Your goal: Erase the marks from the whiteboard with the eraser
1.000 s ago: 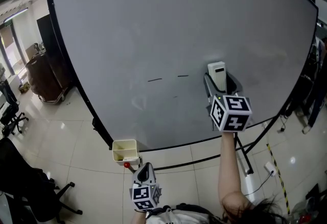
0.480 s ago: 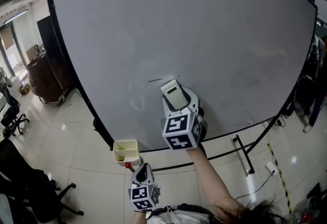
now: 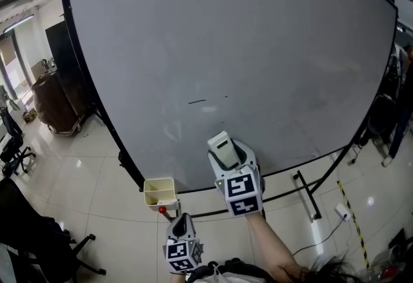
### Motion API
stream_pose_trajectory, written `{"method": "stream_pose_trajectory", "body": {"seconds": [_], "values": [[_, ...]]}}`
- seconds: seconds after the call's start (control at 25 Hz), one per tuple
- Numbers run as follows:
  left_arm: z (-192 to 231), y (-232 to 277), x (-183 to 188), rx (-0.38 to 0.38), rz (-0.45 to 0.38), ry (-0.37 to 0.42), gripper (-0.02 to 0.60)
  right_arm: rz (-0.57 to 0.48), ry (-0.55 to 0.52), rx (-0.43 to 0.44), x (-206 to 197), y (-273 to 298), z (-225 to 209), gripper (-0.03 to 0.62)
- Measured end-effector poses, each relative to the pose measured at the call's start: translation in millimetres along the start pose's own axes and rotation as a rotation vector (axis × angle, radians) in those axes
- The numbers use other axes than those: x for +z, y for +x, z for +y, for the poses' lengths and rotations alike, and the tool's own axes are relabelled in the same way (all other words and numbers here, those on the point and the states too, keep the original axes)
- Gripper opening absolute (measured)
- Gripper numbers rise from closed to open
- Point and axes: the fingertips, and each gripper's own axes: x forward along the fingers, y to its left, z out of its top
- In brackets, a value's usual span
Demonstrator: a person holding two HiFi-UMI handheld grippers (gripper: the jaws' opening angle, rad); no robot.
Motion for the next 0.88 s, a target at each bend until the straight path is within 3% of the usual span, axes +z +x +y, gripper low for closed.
{"method": "stream_pose_trajectory", "body": {"seconds": [0.2, 0.36, 0.52, 0.72, 0.88], "values": [[-19.7, -16.3, -18.4, -0.014, 0.01, 0.027, -0.023, 0.16, 0.071, 0.032, -124.2, -68.9, 23.8, 0.275], [-53.6, -41.8, -28.0, -0.031, 0.014, 0.046, -0.023, 0.247, 0.186, 0.046, -194.9, -144.1, 31.2, 0.276], [-105.7, -73.8, -41.1, -0.042, 0.002, 0.045, -0.023, 0.29, 0.215, 0.077, -230.1, -220.2, 37.8, 0.275], [-179.3, -113.1, -64.0, -0.062, 0.004, 0.018, -0.023, 0.298, 0.252, 0.097, -245.8, -299.1, 21.8, 0.275], [-210.3, -143.1, -81.6, -0.049, 0.012, 0.024, -0.021, 0.29, 0.261, 0.111, -248.7, -341.9, 18.1, 0.275]]}}
